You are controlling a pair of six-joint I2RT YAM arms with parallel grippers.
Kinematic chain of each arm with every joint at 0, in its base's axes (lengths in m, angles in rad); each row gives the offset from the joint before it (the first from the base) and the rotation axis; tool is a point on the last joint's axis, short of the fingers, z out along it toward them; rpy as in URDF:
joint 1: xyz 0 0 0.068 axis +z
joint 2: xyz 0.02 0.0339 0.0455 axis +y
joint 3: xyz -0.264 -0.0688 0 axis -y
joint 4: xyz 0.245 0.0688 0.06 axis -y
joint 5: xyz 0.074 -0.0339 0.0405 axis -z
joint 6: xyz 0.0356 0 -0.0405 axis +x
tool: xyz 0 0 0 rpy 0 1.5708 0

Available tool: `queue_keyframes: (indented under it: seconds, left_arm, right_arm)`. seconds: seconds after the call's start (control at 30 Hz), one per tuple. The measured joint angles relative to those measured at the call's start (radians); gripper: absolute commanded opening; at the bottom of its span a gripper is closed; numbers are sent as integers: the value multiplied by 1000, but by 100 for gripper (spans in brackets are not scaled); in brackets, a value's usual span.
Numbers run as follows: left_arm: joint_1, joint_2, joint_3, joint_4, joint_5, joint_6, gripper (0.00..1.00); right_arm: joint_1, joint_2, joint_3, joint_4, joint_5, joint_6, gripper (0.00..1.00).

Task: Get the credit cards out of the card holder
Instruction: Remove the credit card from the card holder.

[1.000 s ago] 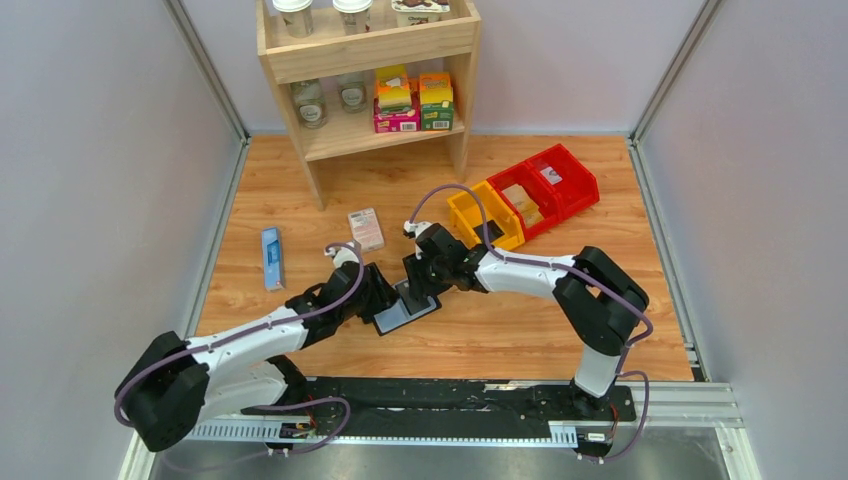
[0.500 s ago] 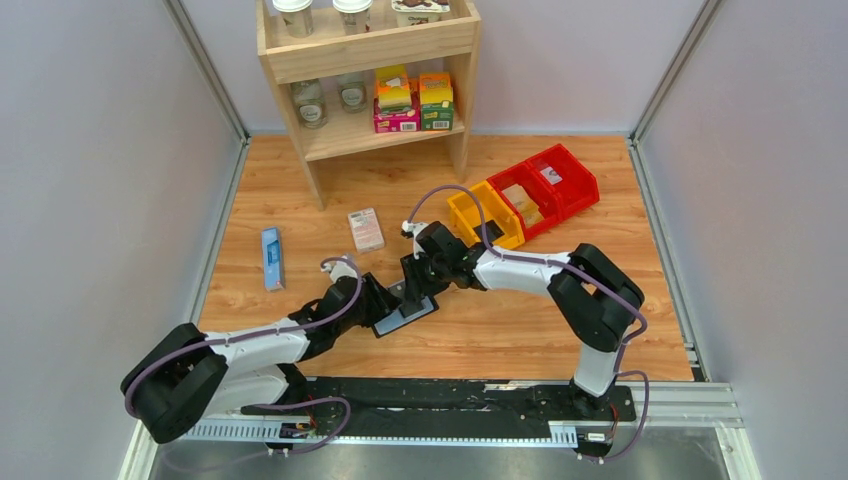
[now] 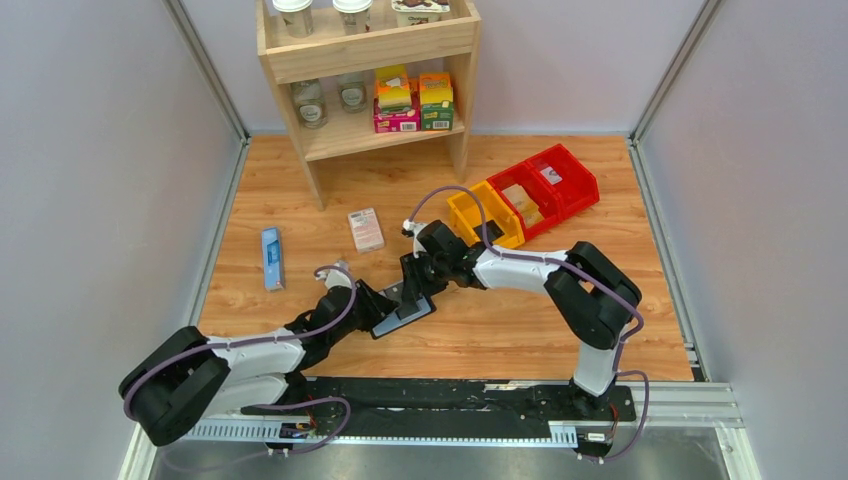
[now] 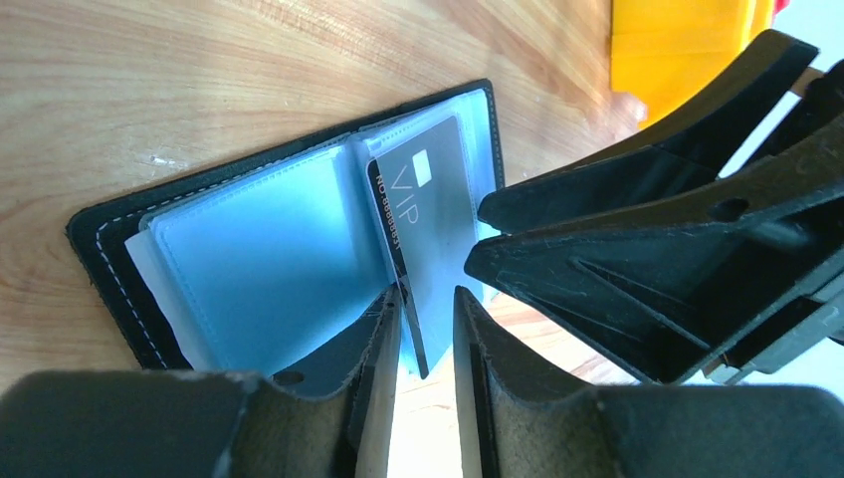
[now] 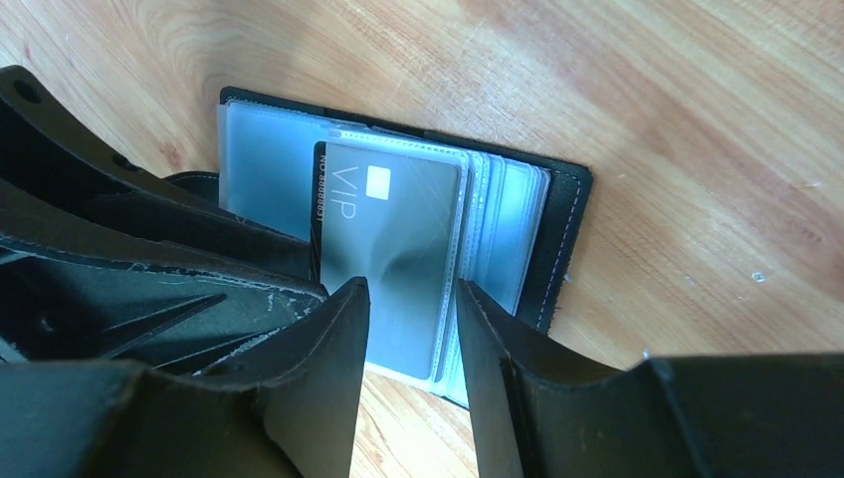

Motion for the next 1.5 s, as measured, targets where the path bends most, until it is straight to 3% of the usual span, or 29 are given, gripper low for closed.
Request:
queue_keyframes:
  seconds: [0.33,0.57,0.77,0.97,1.23,1.5]
  left_arm:
    - [0,-106,-48,58,-30,-4,22]
    - [0,-147,-58,85,-45,-3,22]
    - [0,-98,-58,102,-45,-6,43]
    - [0,-122,-56,10,-71,-18,50]
    - [0,-191,-56,-71,-125,-18,50]
    - [0,-42,-37,9,-104,-13,39]
  right_arm:
    - [-16,2,-10,23,-17,26,44]
    - [-21,6,-13,32,-29,34,43]
    - [-22,13,-13,48,-42,43,43]
    - [-22,13,-14,52,-42,48,43]
    - [-23,18,-14,61,-47,55,42]
    - [-24,19,-14,63,-51,60,42]
